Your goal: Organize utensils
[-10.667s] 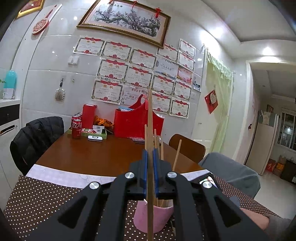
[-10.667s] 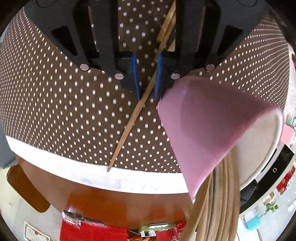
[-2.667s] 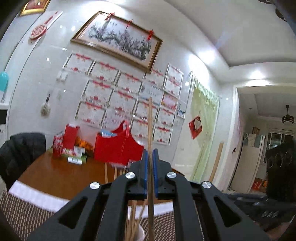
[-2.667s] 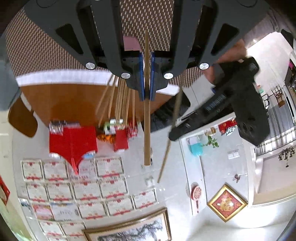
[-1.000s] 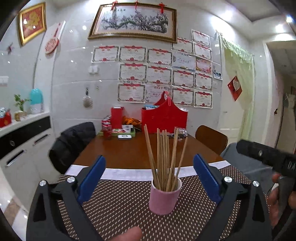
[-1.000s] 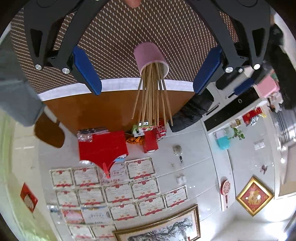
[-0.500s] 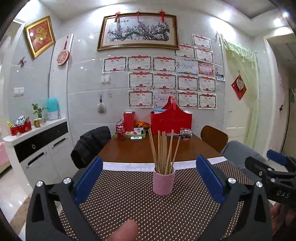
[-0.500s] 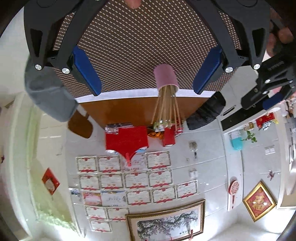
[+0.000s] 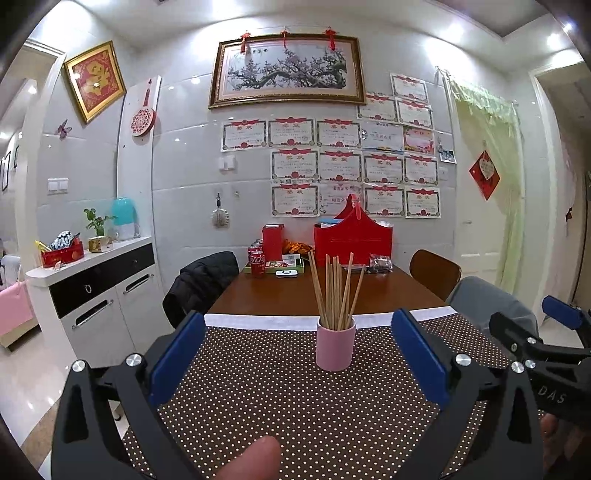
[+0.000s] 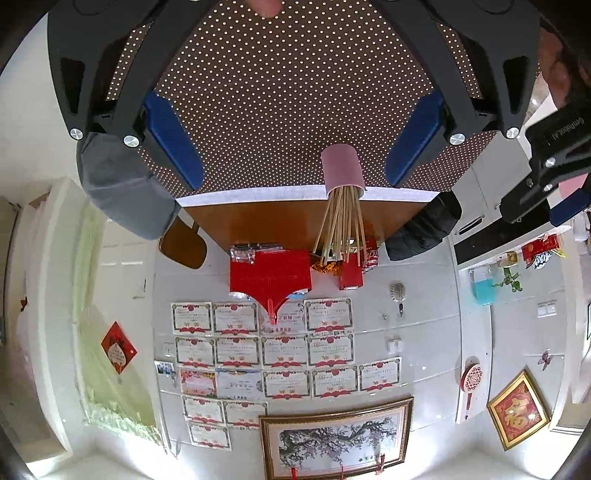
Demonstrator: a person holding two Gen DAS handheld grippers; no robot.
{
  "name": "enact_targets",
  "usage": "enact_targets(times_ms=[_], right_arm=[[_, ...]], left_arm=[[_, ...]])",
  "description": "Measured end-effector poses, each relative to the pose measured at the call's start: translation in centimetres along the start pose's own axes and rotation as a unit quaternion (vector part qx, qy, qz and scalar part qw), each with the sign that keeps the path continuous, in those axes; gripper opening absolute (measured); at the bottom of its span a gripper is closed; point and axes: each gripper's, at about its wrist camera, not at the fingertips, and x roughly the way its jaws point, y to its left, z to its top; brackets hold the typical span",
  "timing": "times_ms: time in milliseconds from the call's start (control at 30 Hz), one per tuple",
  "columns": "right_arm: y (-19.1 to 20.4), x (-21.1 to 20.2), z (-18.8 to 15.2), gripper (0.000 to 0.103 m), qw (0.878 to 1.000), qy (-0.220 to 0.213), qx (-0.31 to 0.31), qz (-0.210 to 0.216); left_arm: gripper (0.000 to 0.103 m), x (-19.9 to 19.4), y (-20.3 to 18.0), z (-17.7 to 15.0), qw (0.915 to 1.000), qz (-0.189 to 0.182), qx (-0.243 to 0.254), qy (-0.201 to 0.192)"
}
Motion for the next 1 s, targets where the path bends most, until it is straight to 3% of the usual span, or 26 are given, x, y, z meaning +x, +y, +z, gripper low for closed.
enact_targets(times_ms=[400, 1000], right_arm=[[0.55, 0.02, -0.26, 0.097, 1.0, -0.001, -0.005, -0.011], [0.38, 0.27, -0.48, 0.097, 1.0, -0.001, 0.002, -0.017]], left_arm=[[0.099, 0.86, 0.35, -0.47, 0.9996, -0.011, -0.015, 0.019], [0.099, 0.47, 0.44, -0.38, 0.9992, -0.028, -0.026, 0.012]])
